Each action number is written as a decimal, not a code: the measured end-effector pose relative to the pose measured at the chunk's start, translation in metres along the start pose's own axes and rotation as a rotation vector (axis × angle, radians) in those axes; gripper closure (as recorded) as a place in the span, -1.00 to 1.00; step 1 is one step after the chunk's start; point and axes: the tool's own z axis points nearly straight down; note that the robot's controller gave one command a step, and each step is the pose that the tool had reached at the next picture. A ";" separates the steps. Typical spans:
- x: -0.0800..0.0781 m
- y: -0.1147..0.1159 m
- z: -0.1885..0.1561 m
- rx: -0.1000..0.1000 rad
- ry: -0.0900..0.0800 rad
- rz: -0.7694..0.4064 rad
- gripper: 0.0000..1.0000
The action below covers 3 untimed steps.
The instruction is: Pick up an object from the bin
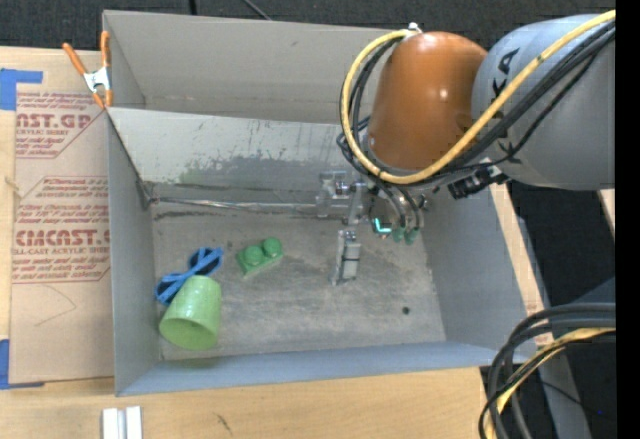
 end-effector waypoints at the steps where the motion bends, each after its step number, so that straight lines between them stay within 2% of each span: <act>1: -0.026 0.071 0.135 0.000 -0.001 -0.071 -1.00; 2: -0.025 0.067 0.098 0.000 -0.010 -0.085 -1.00; 3: -0.024 0.062 0.097 -0.001 -0.007 -0.015 -1.00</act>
Offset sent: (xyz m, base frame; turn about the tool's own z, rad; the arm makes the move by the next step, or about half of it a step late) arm 0.0271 0.0678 -0.1302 -0.0674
